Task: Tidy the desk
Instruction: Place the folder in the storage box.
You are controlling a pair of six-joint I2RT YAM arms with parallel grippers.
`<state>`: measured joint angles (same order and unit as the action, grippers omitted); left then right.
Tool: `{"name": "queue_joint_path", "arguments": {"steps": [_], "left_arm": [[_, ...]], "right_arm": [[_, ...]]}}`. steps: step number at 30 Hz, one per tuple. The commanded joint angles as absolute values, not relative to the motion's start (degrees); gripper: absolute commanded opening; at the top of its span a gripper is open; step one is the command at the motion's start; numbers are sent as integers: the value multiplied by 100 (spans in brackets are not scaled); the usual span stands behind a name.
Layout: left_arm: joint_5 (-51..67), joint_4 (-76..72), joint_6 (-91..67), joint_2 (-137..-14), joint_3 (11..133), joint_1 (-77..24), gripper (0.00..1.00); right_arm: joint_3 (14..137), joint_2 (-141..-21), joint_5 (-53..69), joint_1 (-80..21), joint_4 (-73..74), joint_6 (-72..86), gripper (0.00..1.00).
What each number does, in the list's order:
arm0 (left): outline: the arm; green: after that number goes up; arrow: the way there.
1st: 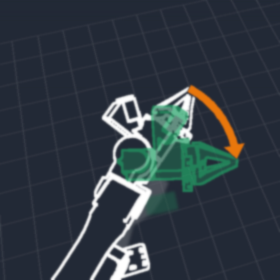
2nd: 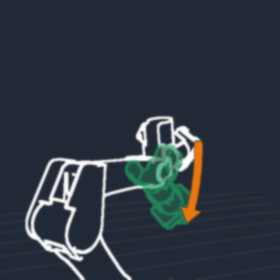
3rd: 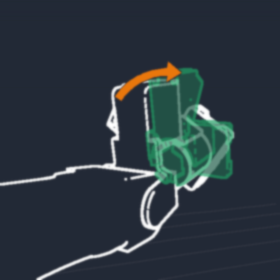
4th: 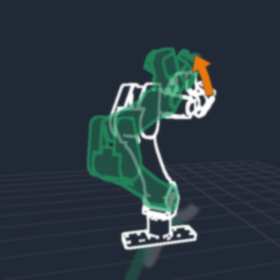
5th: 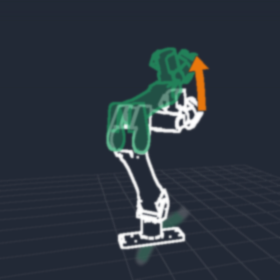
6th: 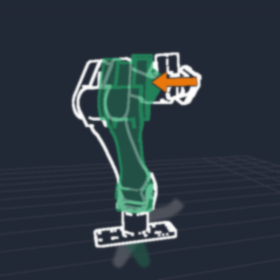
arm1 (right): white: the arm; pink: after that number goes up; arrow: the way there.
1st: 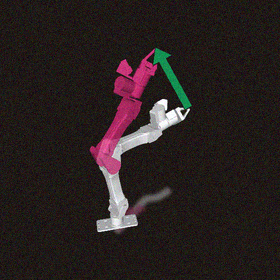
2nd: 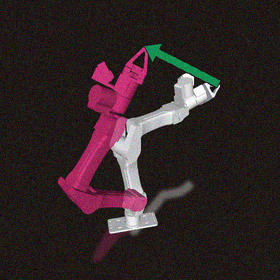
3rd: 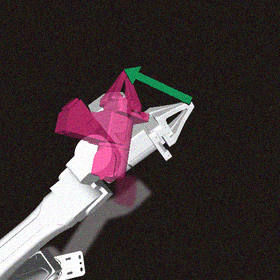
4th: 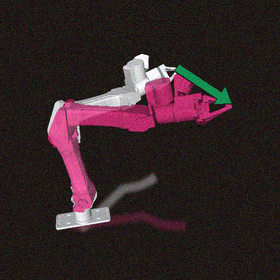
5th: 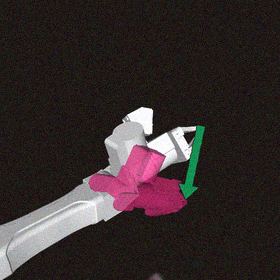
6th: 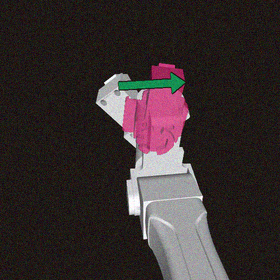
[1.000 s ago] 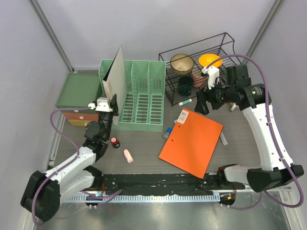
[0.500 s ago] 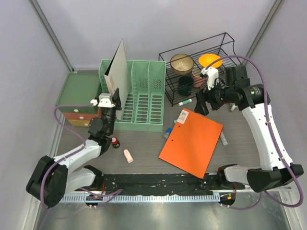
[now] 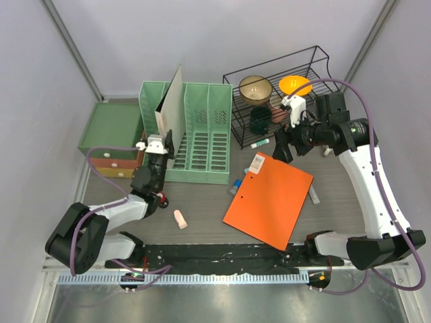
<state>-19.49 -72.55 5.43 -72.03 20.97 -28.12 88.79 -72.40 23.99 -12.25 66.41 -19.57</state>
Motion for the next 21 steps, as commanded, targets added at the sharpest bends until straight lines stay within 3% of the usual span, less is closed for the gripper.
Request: {"name": "queue_joint_path", "arguments": {"steps": [1, 17, 21], "left_arm": [[-2074, -8868, 694, -7260, 2066, -2821, 0], [-2180, -8859, 1037, -7058, 1521, -2856, 1], [-2153, -8859, 1011, -7058, 1494, -2856, 15]], "right_arm": [[8886, -7172, 2496, -1230, 6548, -2039, 85], [8868, -7242, 2593, -1230, 6583, -2083, 85], [8833, -7163, 2540, -1230, 6592, -2101, 85]]}}
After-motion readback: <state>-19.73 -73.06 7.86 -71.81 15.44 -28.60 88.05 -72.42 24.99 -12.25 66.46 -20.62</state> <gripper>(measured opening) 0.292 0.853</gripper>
